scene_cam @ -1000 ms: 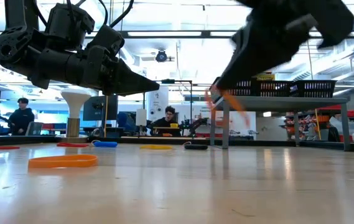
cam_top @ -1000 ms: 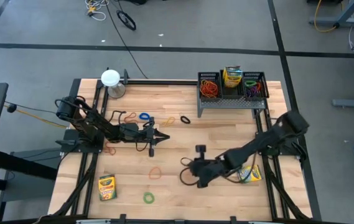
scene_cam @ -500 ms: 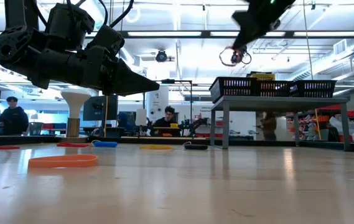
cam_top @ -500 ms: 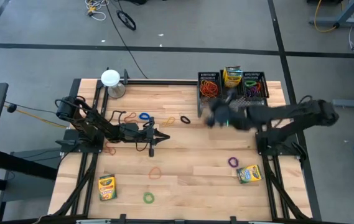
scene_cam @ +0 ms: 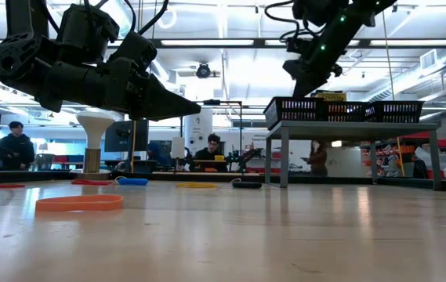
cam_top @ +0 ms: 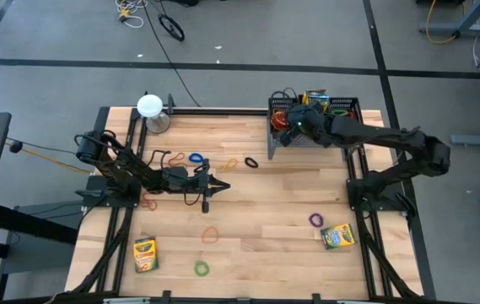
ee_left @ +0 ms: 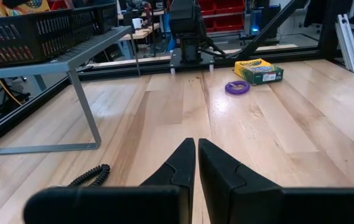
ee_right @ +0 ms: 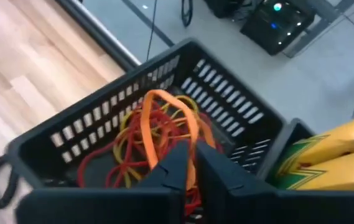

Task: Pick & Place Office Desk Supplies
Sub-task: Put the orange rubber band into the left black bin on the shelf, then put the red rubber band into the left black bin on the shelf

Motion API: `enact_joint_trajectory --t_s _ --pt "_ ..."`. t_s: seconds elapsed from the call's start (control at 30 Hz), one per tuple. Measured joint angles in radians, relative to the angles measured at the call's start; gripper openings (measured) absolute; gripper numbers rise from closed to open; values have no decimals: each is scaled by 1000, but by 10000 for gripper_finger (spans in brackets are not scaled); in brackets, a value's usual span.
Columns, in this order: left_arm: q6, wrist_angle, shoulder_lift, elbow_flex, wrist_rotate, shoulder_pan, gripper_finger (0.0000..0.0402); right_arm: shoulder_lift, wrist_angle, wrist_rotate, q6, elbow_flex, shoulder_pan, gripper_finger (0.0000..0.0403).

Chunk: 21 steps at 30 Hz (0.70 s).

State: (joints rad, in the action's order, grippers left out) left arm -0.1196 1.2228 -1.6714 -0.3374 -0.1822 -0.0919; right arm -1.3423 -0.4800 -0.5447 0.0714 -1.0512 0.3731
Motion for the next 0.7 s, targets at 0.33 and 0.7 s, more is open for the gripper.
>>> enact_joint_trajectory --t_s 0.33,0.7 --pt "0 0 0 0 0 0 26 58 11 -118 -56 0 -49 150" --pt "0 0 0 0 0 0 26 216 -80 -15 60 99 -344 95"
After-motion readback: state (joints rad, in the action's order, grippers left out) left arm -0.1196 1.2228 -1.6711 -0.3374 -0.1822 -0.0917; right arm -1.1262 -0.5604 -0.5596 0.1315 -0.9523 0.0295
